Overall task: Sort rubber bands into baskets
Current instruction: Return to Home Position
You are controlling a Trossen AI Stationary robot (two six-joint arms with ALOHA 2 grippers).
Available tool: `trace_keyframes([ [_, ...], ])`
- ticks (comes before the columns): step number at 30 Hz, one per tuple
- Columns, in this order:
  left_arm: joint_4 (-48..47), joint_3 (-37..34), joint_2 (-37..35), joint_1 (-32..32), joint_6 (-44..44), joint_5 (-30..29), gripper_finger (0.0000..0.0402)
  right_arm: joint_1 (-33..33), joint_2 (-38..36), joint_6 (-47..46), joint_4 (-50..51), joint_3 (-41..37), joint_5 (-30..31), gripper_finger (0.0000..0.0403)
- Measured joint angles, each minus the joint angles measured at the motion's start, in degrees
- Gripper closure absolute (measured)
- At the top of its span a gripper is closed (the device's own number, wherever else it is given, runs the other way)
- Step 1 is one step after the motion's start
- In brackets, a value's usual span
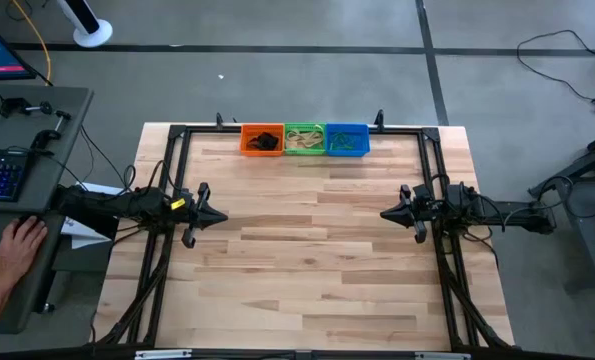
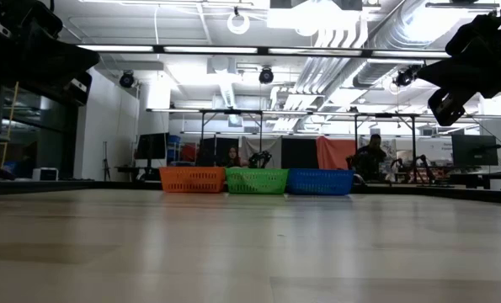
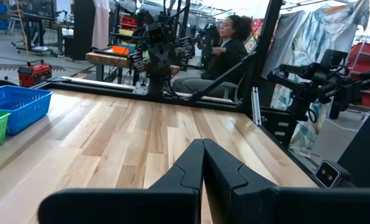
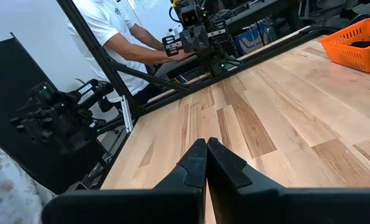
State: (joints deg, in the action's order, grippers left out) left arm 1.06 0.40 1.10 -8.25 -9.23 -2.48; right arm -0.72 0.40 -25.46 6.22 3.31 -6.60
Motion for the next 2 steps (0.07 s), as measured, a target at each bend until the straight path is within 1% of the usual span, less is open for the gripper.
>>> trace_keyframes([
  [2,0.00,0.00,0.00,0.00,0.00,0.00,0.0401,-0.01,0.02,-0.01,0.00,0.00,-0.01,0.0402],
])
